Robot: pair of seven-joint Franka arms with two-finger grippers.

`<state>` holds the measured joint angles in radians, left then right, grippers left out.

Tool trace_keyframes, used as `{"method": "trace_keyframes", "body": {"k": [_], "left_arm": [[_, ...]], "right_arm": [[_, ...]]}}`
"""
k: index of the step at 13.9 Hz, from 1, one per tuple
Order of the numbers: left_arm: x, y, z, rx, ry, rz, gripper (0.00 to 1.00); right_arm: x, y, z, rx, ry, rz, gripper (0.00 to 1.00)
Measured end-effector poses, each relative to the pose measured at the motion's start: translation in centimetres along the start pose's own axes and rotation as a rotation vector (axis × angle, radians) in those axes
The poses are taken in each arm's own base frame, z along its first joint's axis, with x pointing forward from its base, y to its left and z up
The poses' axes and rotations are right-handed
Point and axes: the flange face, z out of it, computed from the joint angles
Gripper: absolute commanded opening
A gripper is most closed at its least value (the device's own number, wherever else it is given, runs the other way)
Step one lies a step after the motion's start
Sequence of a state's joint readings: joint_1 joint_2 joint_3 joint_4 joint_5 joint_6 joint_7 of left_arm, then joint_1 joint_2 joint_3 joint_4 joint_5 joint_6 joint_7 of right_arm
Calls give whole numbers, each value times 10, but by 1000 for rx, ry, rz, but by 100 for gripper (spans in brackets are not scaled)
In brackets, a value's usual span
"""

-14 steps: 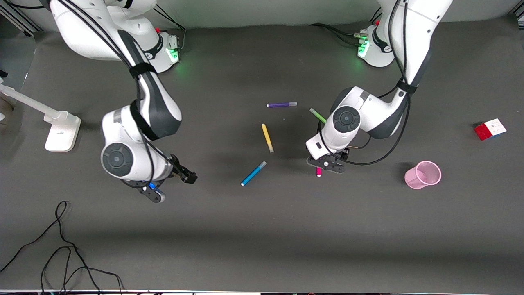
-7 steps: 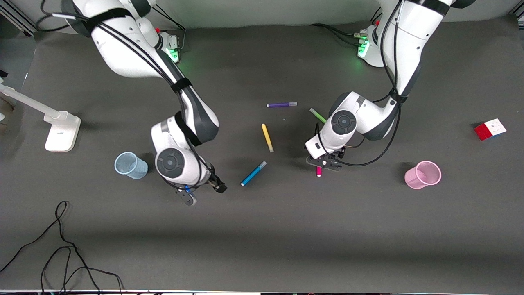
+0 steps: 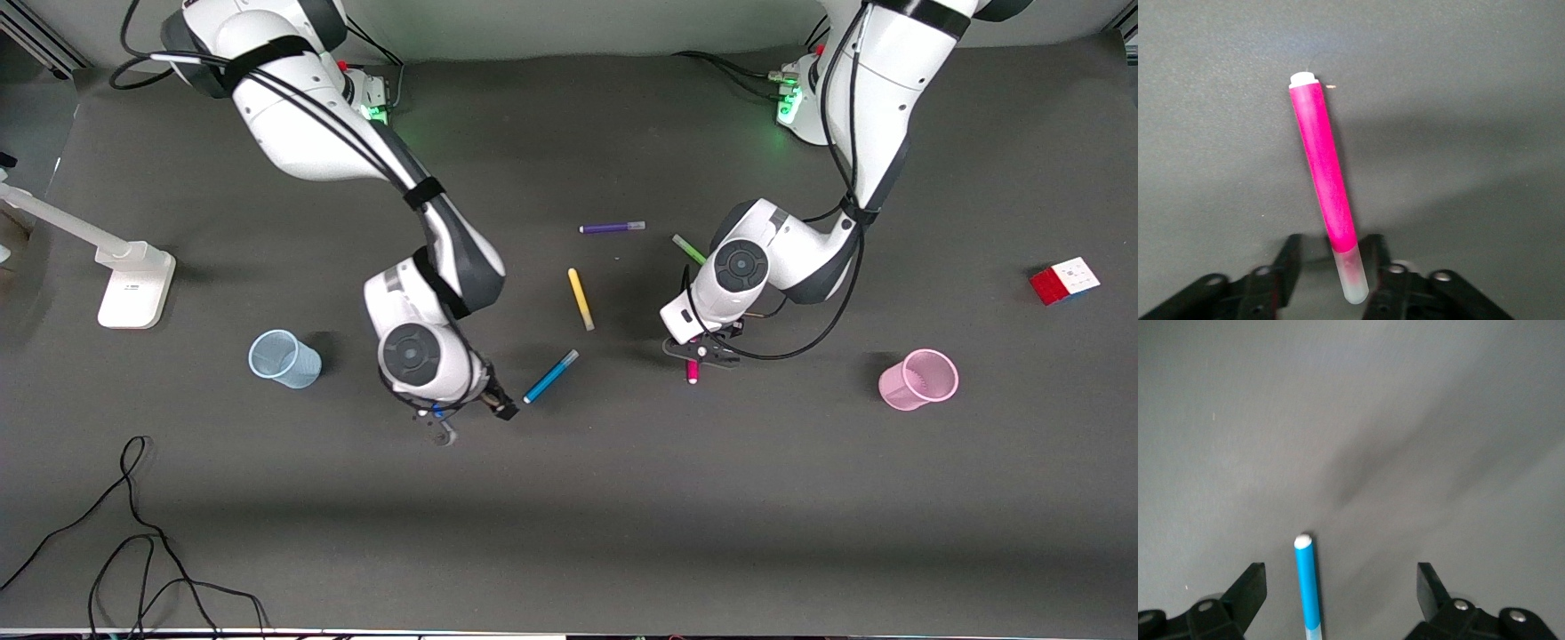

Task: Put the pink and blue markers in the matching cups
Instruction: 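Carry the blue marker to the blue cup while the left gripper carries pink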

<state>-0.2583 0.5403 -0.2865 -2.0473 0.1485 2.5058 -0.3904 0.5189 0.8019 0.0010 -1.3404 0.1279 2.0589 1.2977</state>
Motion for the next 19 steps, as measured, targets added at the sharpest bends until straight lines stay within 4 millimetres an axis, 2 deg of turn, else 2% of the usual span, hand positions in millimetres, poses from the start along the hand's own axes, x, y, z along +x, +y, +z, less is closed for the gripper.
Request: {"method": "trace_keyframes", "body": {"k": [3,5,7,8,13,14,16,19], "left_arm": [[1,-2,-1,4,-1,-14,0],[1,-4,-2,7,-7,-20,0],[3,-8,-11,15,-6,-27,0],[7,-14,-23,20,2,-37,0],[25,-57,-116,52,42,-92,0],[26,-65,-134,47,32,-87,0],[27,-88,-173,23,-13,-75,0],[27,-147,-238,-25,-95,-76,0]], "right_arm": [[-21,-12,30,11,8,-9,96],[-24,-18,48,16,12,-15,93],[-21,-22,60,21,15,-14,82],[-20,-24,64,23,16,-13,73],[-17,-28,70,47,24,-11,39],[-17,-28,72,47,24,-11,29],[-17,-27,74,44,24,-11,0],[-17,-29,70,54,26,-11,0]]}}
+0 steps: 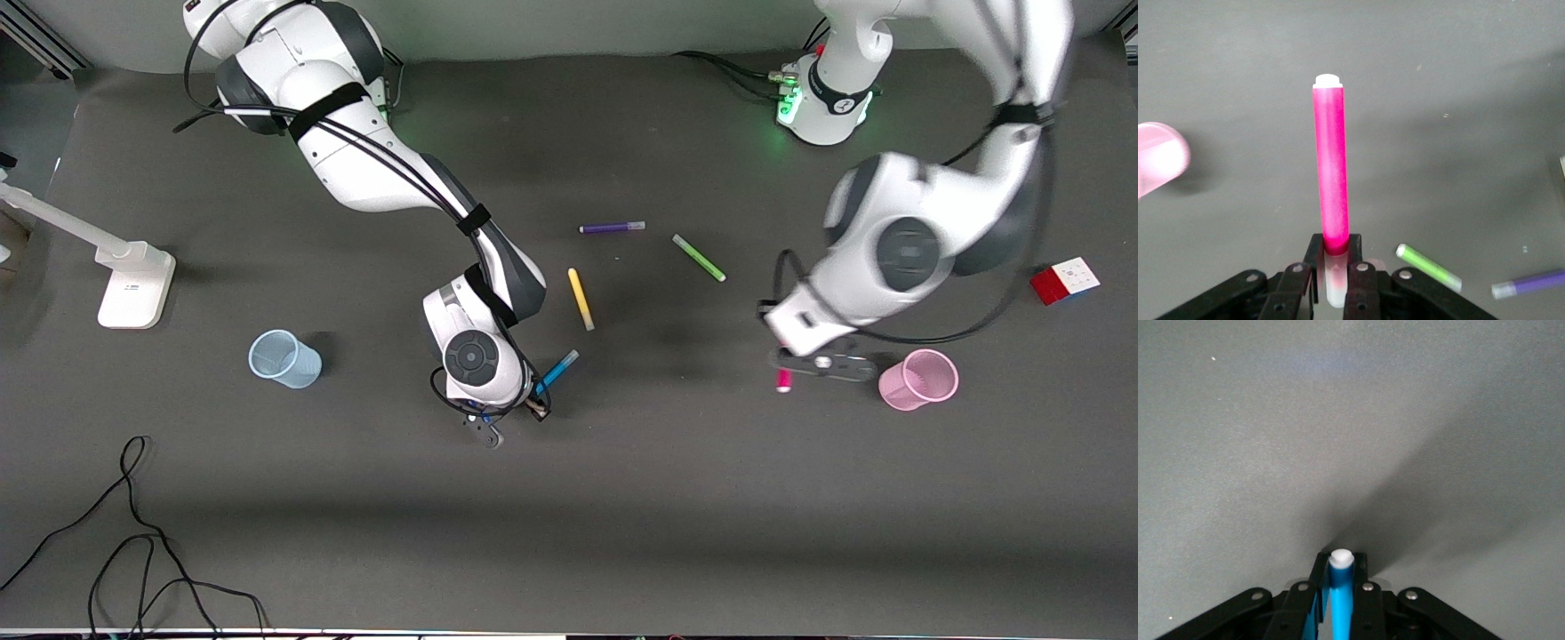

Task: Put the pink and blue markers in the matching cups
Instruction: 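Carry the blue marker to the blue cup while the left gripper carries pink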

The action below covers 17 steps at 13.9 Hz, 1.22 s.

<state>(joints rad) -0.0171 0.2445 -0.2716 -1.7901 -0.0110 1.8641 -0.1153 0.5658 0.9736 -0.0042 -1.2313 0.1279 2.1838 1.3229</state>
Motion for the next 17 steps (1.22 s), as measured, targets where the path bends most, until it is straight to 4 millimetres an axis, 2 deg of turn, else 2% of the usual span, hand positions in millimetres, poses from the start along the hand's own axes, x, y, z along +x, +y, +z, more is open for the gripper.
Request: {"method": "trace_keyframes", "body": {"k": [2,4,7,9,11,13,17], "left_arm": [[-3,-45,-37,-18,-32,-36,0],[-6,-89,-60,-31,-42,-99,0],[-14,-160,-74,-39,-34,-194,0],[-20,-197,-76,-26,-29,-219,0],[-24,-217,-78,-8,-26,-199,0],[-26,-228,-77,9,-48,-177,0],[-14,-238,-52,4,-180,-159,0]], "right_arm": [[1,-5,-12,21,6,-1,0],[9,-8,-37,32,17,7,0],[38,3,-108,0,51,46,0],[64,23,-166,-48,70,92,0],[93,51,-214,-112,112,144,0],[128,85,-244,-215,195,196,0],[187,144,-253,-405,366,270,0]]}}
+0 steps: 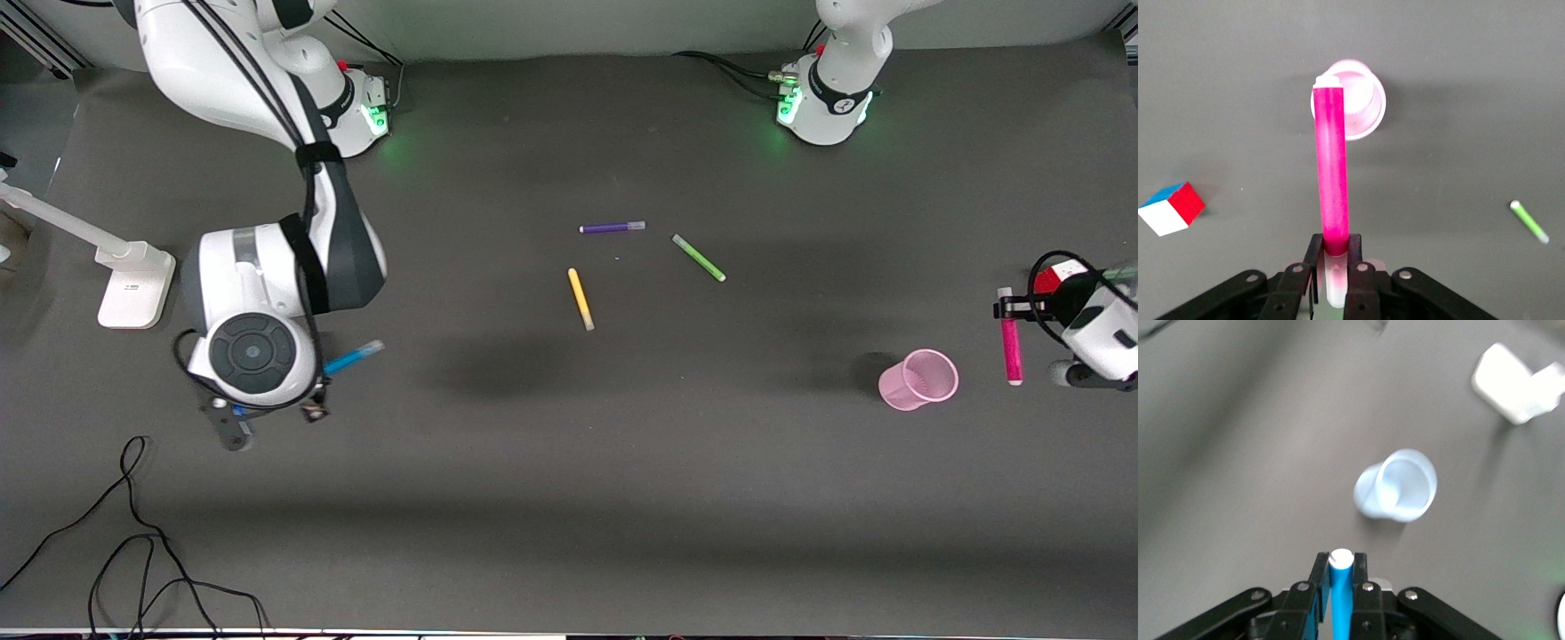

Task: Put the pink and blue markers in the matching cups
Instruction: 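Carry the blue marker to the blue cup while the left gripper carries pink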

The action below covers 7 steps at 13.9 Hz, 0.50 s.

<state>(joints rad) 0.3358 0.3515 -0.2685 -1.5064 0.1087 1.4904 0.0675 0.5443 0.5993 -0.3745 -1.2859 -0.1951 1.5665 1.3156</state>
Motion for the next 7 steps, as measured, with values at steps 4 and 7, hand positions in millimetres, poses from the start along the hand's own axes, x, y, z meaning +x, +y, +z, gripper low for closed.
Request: {"method": "trace_keyframes", "body": {"k": [4,7], "left_arm": [[31,-14,38,-16,-181,5,0],[51,-2,72,-5,-308,36,0]], "right_arm": [[90,36,30,-30,53,156,0],[119,46,73,11,102,241,0]]}}
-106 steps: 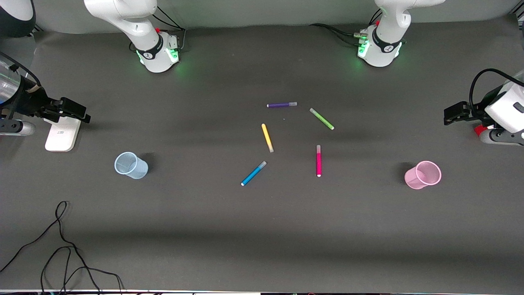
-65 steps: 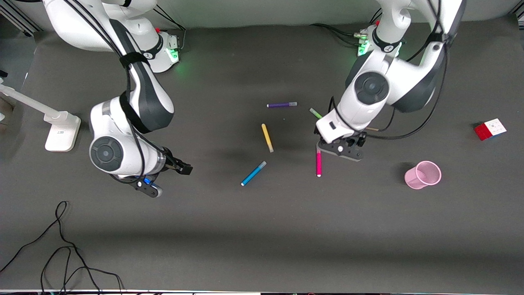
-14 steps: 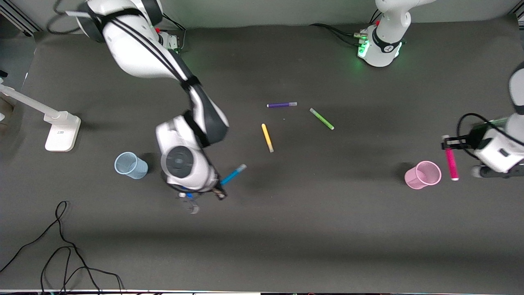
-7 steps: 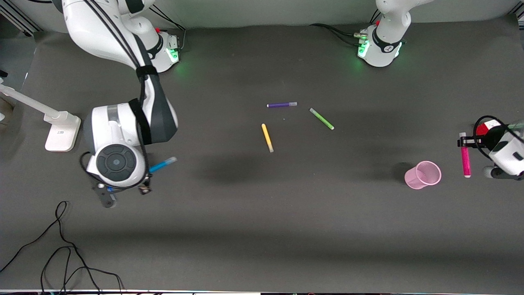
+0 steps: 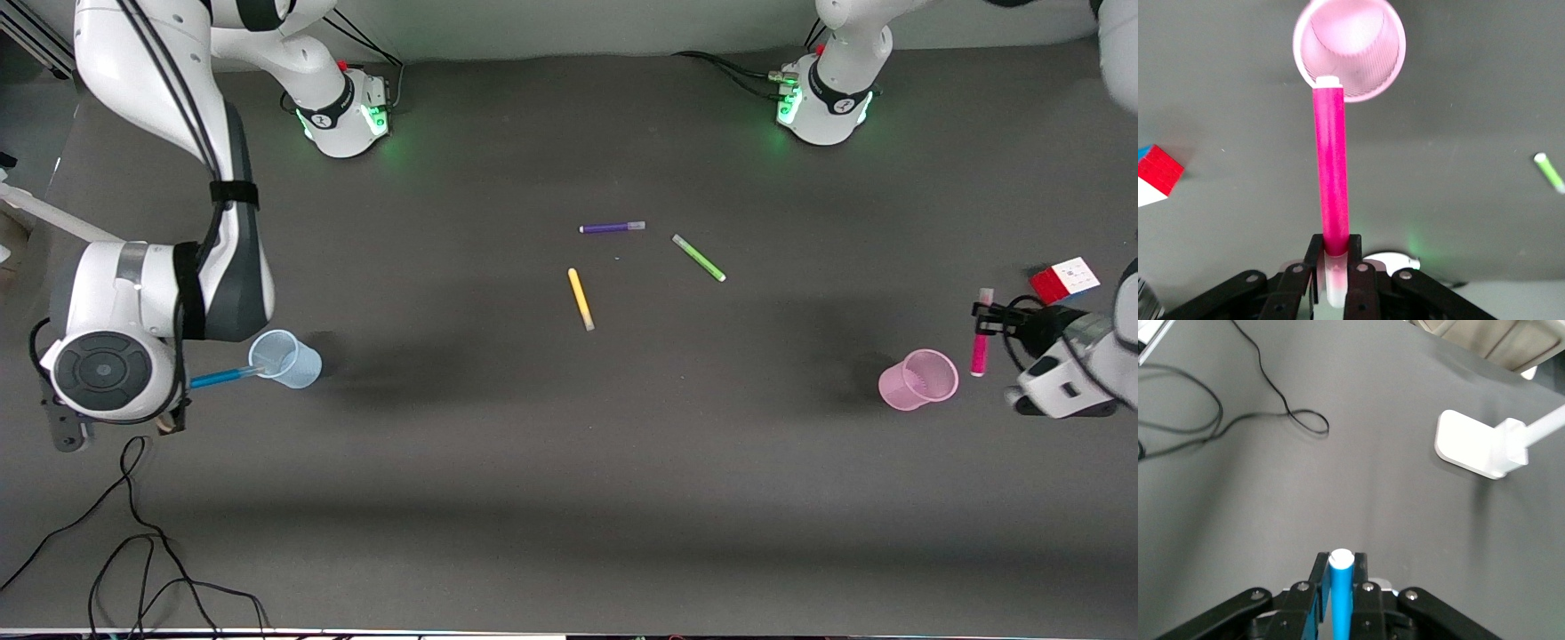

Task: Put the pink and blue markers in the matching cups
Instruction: 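Carry the blue marker to the blue cup while the left gripper carries pink, then lower the blue marker into the blue cup while the left gripper lowers pink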

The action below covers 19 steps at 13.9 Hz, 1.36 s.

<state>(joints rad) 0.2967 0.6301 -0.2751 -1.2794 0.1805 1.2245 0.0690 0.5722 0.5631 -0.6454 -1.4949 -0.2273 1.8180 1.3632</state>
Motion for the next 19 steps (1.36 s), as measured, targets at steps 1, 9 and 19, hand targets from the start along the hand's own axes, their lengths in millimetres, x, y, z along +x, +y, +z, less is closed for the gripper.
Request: {"method": "trace_keyframes", "body": {"k": [1,9,19], "left_arm": [[10,6,9,4,-40,12,0],[46,12,50,17,-151,29,0],[73,10,74,45,-150,32,64]], "right_arm": [[-8,4,14,20,27,18,0],[-65,43,67,-17,72,13,0],[-64,49,88,-27,72,13,38]]}}
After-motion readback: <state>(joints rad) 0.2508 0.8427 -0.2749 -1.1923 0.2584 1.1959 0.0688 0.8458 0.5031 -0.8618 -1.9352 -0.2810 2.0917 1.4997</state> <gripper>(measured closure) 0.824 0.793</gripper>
